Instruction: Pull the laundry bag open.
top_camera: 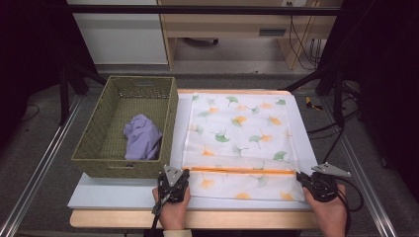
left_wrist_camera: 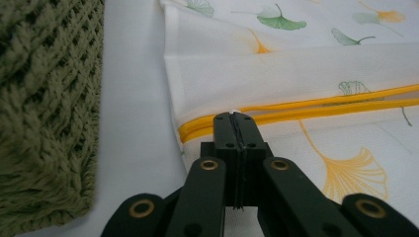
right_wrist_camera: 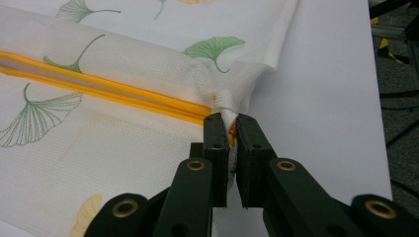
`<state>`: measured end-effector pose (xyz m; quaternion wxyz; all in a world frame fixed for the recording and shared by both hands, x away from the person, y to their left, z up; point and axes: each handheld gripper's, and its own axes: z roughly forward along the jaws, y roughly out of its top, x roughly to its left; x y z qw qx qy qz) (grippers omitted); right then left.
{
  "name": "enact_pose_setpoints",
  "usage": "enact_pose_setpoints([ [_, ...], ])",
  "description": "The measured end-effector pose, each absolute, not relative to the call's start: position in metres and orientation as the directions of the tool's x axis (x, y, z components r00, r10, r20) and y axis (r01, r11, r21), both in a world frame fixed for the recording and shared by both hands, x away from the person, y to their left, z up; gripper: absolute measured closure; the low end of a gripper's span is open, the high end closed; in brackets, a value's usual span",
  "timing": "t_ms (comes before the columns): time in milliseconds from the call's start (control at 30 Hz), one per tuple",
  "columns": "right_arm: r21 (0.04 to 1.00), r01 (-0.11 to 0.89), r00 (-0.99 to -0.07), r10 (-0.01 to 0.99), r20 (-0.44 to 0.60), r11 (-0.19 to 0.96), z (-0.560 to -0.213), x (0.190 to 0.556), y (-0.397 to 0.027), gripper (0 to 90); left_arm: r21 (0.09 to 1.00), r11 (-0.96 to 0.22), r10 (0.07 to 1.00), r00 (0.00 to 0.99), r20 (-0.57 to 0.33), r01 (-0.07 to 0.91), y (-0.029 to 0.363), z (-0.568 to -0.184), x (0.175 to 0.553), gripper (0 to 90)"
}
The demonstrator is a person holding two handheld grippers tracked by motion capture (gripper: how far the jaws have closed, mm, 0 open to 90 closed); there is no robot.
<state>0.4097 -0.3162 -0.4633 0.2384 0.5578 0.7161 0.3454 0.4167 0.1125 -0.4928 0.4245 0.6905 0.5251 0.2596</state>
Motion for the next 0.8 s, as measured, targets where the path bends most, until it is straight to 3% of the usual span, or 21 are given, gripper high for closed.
enact_pose_setpoints([
  [500,0.754,0.643,-0.260,0.964,0.050,0.134,-0.467,0.414,-0.332,84.0,0.850,-0.154,0.936,0.351,-0.039,0.504,0.100,-0.490,0.418,89.7],
  [600,0.753,0.645,-0.266,0.962,0.058,0.133,-0.467,0.413,-0.332,79.6,0.867,-0.145,0.934,0.356,-0.039,0.476,0.100,-0.490,0.416,89.3],
  [800,0.842,0.537,-0.214,0.973,0.090,0.040,-0.452,0.402,-0.337,52.0,0.901,-0.162,0.929,0.370,0.002,0.402,0.094,-0.474,0.416,51.9],
])
